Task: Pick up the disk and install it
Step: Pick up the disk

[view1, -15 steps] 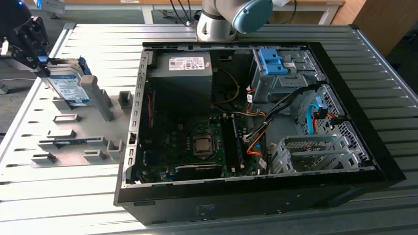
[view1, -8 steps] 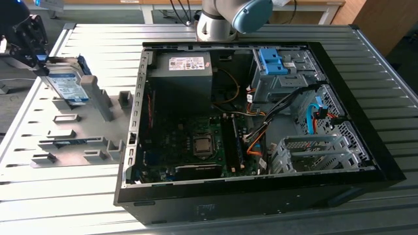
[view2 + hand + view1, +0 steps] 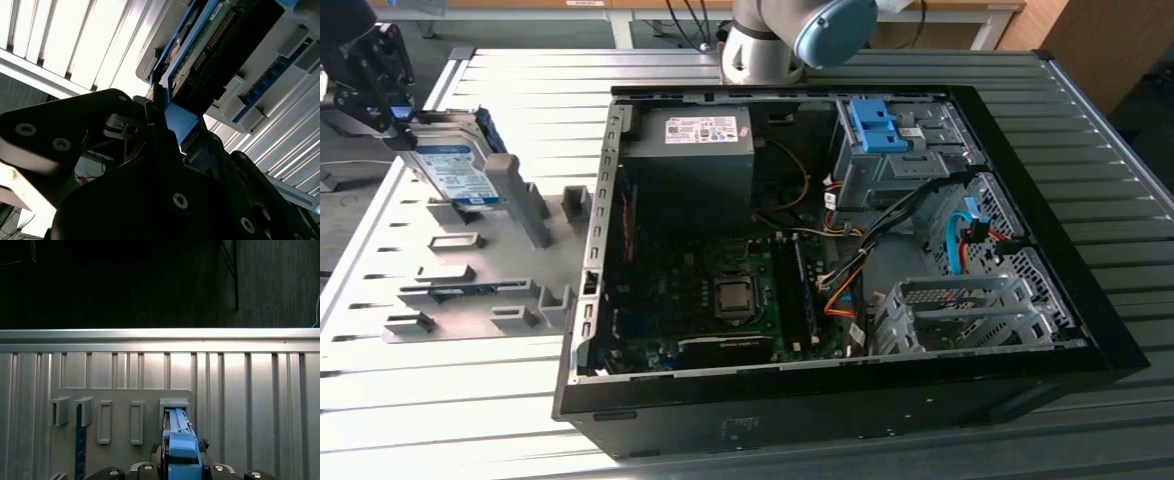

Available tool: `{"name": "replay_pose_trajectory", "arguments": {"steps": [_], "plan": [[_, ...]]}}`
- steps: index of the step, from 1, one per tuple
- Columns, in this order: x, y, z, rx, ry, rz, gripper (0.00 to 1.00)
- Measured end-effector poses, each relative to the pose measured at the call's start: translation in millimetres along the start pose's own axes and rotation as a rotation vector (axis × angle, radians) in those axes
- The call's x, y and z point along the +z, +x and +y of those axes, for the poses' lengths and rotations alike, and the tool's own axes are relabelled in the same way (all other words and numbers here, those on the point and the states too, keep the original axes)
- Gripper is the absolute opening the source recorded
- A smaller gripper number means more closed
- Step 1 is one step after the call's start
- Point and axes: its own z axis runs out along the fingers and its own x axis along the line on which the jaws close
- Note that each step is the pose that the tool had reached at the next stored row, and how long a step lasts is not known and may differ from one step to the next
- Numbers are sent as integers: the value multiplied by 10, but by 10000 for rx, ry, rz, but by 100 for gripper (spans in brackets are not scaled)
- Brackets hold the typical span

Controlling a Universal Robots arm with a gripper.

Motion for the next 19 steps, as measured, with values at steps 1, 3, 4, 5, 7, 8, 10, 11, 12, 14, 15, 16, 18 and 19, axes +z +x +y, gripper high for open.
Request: {"name": "replay_pose_trajectory", "arguments": {"steps": [1, 3, 4, 5, 7, 8, 10, 11, 12, 14, 15, 16, 18, 19], "plan": [[-2, 0, 0, 0, 2, -1, 36], [-2, 0, 0, 0, 3, -1, 36], [-5, 0, 0, 0, 1, 0, 36], [-7, 0, 0, 0, 1, -1, 36], [-8, 0, 0, 0, 0, 0, 36], [-10, 0, 0, 0, -1, 0, 36], [-14, 0, 0, 0, 0, 0, 36], [-16, 0, 0, 0, 0, -1, 36], [-16, 0, 0, 0, 1, 0, 36], [-17, 0, 0, 0, 0, 0, 36], [-20, 0, 1, 0, 0, 1, 36], [-24, 0, 1, 0, -2, 1, 36], [-33, 0, 1, 0, -1, 0, 36], [-38, 0, 1, 0, 0, 0, 36]]}}
